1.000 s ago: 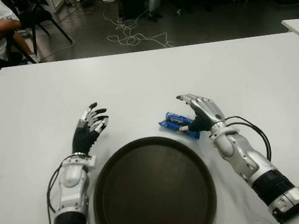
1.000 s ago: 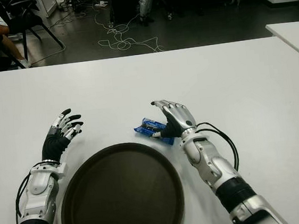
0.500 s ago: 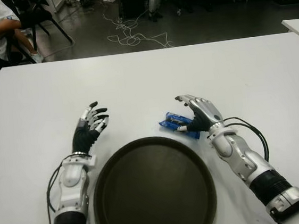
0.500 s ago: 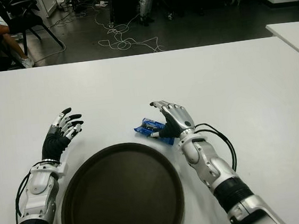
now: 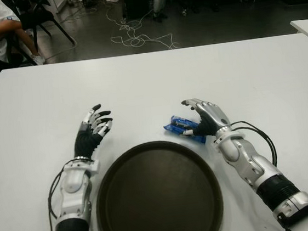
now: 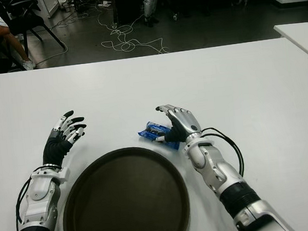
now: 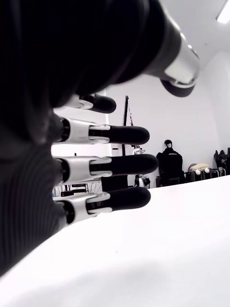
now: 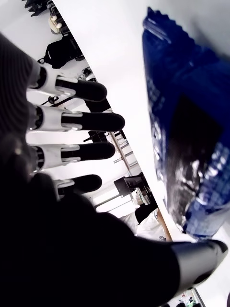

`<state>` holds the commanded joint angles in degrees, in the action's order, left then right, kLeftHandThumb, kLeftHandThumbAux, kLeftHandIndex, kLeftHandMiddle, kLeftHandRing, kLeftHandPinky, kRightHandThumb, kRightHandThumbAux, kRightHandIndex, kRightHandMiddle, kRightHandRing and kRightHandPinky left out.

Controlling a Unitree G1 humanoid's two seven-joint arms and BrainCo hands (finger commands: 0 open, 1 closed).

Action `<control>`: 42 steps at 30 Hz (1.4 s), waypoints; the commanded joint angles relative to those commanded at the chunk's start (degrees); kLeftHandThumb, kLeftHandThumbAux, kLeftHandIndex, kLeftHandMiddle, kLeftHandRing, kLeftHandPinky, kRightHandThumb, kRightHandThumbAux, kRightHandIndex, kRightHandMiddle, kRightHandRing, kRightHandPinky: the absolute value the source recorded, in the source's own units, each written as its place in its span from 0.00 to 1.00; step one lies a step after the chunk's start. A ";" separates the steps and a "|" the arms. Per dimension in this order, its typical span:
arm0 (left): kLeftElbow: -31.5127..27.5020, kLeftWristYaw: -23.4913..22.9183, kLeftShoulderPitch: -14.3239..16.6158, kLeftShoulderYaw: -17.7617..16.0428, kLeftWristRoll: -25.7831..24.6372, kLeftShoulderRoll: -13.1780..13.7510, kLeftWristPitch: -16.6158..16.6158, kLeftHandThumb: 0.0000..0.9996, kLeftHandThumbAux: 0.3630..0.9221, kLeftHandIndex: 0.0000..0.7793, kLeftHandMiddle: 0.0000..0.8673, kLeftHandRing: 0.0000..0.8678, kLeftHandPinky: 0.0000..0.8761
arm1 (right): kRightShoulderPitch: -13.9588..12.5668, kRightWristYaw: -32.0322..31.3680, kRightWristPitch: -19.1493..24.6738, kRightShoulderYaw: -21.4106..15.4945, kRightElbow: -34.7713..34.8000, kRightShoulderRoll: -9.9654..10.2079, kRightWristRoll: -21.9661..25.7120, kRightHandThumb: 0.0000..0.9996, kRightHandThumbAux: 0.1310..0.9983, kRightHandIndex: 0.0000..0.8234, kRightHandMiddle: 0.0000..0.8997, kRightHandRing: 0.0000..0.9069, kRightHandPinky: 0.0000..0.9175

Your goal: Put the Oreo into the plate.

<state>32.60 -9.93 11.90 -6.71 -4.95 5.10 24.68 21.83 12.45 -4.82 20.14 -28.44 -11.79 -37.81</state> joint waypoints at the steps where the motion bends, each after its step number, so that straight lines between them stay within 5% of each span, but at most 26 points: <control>1: -0.08 0.09 -0.02 0.03 0.05 0.01 -0.09 0.34 0.58 0.17 0.32 0.33 0.35 | 0.02 0.02 -0.06 -0.03 -0.07 0.01 0.06 0.00 0.69 0.25 0.28 0.29 0.28; 22: 0.15 0.88 0.32 0.74 0.76 0.08 0.04 0.38 0.61 0.16 0.30 0.32 0.35 | -0.86 -1.73 2.51 1.02 2.37 0.71 0.25 0.00 0.68 0.25 0.25 0.25 0.22; 31: 0.00 0.72 0.49 0.90 0.35 -0.09 -0.39 0.38 0.59 0.16 0.31 0.33 0.36 | -2.05 -4.22 6.02 3.39 7.21 0.56 -1.94 0.00 0.66 0.23 0.22 0.19 0.07; 42: 0.27 0.40 0.43 0.94 -0.03 -0.32 0.59 0.40 0.61 0.16 0.31 0.33 0.36 | -2.69 -5.59 7.32 3.61 8.85 0.95 -1.31 0.00 0.69 0.22 0.22 0.22 0.22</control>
<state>32.87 -9.53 12.33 -5.77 -4.98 4.78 25.27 19.13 6.86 2.51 23.76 -19.59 -10.83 -39.12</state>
